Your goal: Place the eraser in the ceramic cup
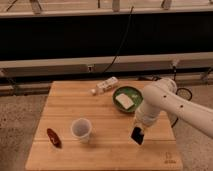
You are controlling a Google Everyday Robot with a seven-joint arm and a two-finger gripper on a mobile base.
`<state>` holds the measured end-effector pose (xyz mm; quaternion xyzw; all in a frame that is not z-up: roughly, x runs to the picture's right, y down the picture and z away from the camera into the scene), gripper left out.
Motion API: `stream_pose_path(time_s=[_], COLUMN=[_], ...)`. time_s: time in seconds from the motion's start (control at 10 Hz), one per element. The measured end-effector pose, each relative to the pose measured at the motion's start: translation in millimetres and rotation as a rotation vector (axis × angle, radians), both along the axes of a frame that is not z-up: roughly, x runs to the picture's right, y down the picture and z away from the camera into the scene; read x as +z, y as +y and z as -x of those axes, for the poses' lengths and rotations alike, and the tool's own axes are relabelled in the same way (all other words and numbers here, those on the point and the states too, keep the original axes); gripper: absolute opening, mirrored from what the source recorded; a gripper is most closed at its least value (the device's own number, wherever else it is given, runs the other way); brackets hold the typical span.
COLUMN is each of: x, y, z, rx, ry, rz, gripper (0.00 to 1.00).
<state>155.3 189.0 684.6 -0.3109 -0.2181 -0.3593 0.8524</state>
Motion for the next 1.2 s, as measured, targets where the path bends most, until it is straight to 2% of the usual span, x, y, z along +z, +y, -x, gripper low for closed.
stream_pose_path(time_s=[0.4, 0.9, 1.2], x=[-20.5, -33.8, -41.6], y=[-26, -55, -66], z=[39, 85, 130], rx=[-0.041, -0.075, -0.119], ry=[-0.067, -0.15, -0.213], rz=[-0.017, -0.001, -0.011], gripper=[0.0, 0.0, 0.0])
